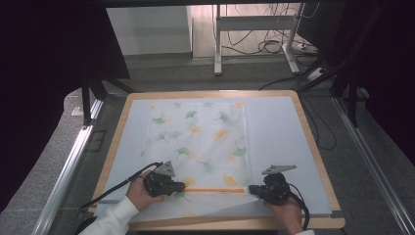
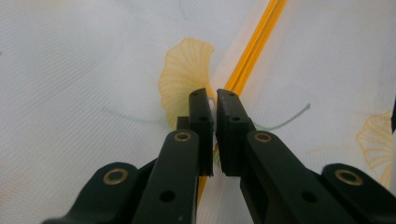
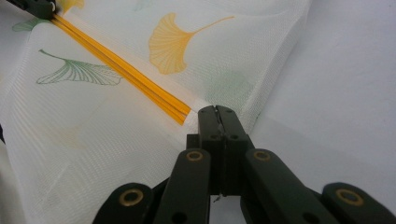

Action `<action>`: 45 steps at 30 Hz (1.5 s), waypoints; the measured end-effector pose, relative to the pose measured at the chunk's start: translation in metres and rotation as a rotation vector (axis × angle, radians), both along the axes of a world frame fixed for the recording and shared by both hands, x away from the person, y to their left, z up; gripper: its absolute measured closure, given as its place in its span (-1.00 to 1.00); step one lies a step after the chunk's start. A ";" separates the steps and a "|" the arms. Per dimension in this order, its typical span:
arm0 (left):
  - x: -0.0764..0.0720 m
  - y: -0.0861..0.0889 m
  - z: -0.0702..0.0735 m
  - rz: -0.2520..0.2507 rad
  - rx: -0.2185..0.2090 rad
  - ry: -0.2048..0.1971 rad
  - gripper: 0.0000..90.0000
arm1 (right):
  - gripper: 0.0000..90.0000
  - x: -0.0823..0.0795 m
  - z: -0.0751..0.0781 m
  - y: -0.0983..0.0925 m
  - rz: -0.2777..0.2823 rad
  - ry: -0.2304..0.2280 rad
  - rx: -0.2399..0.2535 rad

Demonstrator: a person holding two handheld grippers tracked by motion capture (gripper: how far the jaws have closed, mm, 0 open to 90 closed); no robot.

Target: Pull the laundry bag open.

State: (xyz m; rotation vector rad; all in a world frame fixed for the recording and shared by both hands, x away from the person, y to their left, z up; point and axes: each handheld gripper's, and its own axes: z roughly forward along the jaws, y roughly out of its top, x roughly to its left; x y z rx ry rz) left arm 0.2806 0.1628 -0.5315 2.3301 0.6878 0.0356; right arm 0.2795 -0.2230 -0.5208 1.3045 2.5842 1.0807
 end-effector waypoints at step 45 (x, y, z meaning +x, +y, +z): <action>-0.011 0.077 -0.004 0.125 -0.021 0.037 0.92 | 0.99 0.000 0.000 0.000 0.002 -0.005 0.000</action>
